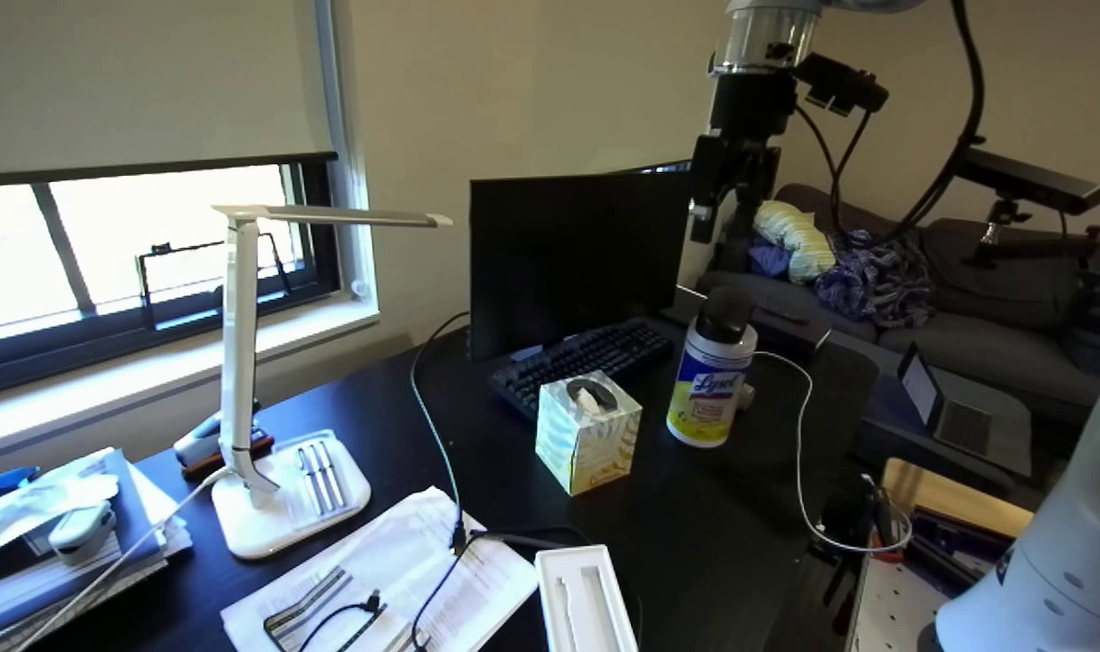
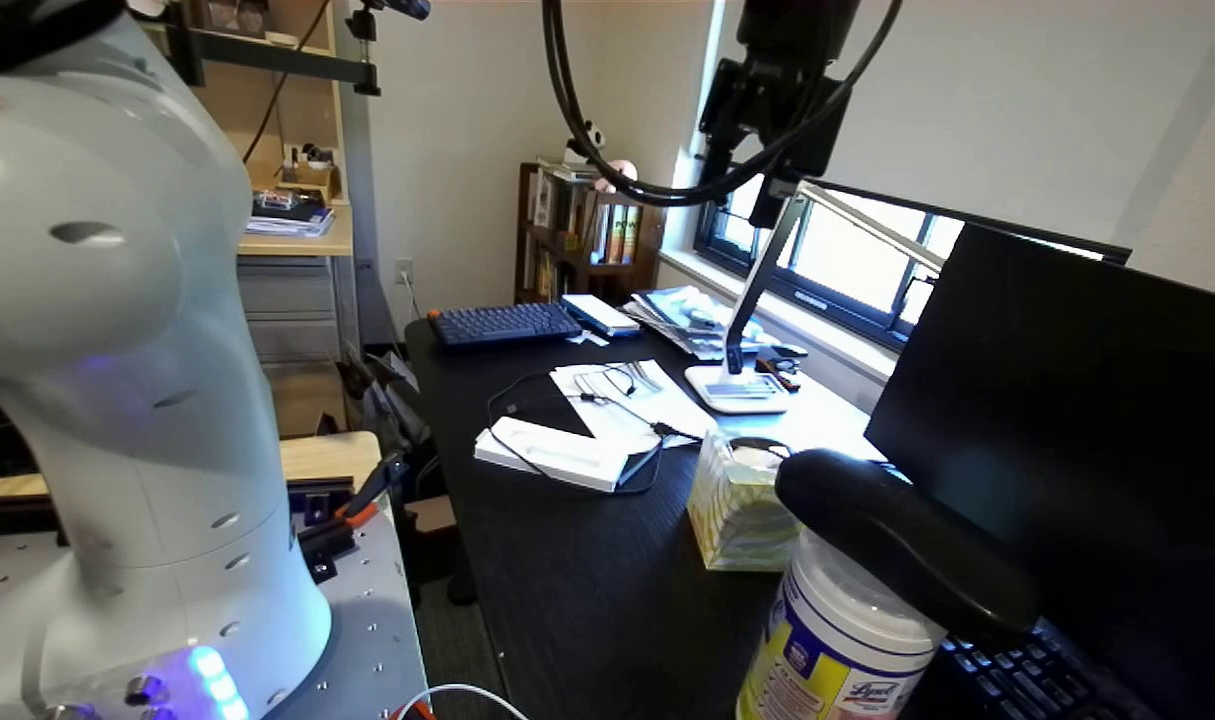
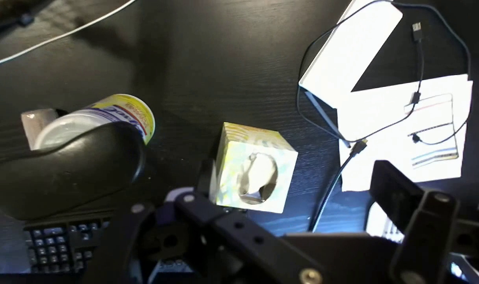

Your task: Pick the object next to the bottle and place it on top of the tissue box

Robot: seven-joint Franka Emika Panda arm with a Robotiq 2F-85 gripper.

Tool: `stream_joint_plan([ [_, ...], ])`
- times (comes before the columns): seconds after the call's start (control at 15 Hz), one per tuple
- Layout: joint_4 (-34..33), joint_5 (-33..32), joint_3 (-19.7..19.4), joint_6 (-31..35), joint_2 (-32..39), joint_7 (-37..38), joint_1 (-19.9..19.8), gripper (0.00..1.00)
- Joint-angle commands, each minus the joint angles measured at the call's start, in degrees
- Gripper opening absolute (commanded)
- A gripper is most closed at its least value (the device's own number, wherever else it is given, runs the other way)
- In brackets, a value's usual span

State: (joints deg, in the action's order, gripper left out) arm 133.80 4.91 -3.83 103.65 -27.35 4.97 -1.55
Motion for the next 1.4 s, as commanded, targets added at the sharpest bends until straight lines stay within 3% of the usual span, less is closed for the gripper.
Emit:
stream_joint_plan([
  [0.0,-0.6,2.3,-2.8,1.6,-0.4,3.1,-4.3,1.00],
  [0.2,0.6,6.0,-4.5,3.6,-1.7,4.3,-5.9,1.00],
  [0.27,-0.3,3.4,-4.0,2.3,-0.2,2.1,-6.0,1.00],
  [0.67,-0.8,4.8,-4.2,2.5,-0.2,3.5,-6.4,1.00],
  [0.87,-3.3,5.3,-5.6,4.5,3.3,7.0,-8.6,1.00],
  [1.33,-11.1,4.3,-13.7,8.3,16.2,11.6,-17.1,1.00],
])
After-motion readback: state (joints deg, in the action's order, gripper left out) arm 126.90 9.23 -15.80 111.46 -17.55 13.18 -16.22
